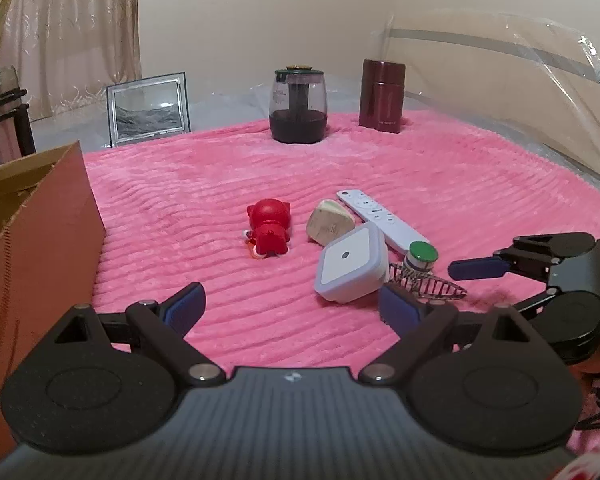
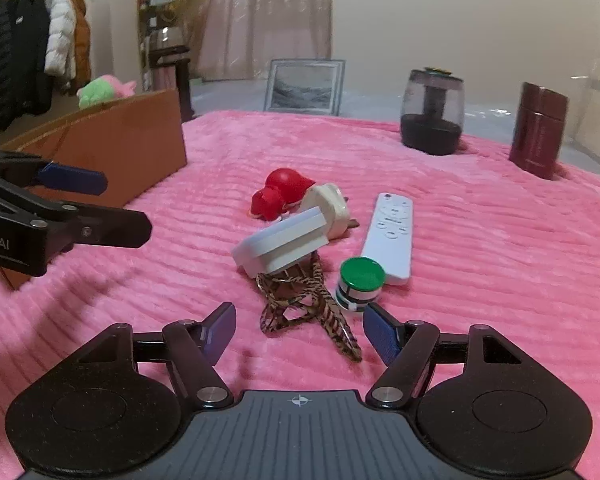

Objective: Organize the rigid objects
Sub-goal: 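Grasp the braided leopard-print cord with the right tool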

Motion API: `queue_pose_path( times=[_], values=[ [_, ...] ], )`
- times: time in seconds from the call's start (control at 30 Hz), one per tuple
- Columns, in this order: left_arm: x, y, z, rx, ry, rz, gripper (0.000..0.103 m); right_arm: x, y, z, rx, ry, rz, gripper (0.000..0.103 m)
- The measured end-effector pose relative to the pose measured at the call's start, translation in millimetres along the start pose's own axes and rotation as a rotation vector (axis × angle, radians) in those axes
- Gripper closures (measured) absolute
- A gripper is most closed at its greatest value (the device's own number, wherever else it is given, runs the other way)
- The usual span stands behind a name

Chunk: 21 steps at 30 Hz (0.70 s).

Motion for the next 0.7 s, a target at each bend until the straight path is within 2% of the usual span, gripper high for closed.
queue_pose_path(
  times=[0.07,0.13,0.27,0.53,0.7],
  values=[
    [0.9,-3.7,1.8,-0.001,0.005,0.001,0.012,-0.7,-6.8,0.2,-0.01,0.01,0.006,0.036],
    [1.4,-6.7,2.8,-0.003,0.007,0.004,0.012,-1.7,-12.0,1.6,-0.016,0.023,0.009,0.043],
    [1.6,-12.2,4.5,-0.002,0.009,0.012,0.012,-4.3,-16.4,3.7,-0.023,0.026,0.006,0.046],
    [2.3,-16.2,5.7,0.004,0.017,0.019,0.012,-7.8,-19.6,10.9,0.002,0.049,0.015,0.057],
    [3.9,-18.0,6.5,0.009,0.023,0.024,0.012,-7.9,-17.5,15.7,0.01,0.036,0.009,0.058]
  ],
)
Point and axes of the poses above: each gripper's, at about its wrist camera, not at the fingertips, and y roughly against the way its jaws point, z to its left, x to its underside, the point moved 2 cm from there along -y, roughly the way its jaws point, and after that the axes turned 8 degrees about x, right-handed, at the moved point
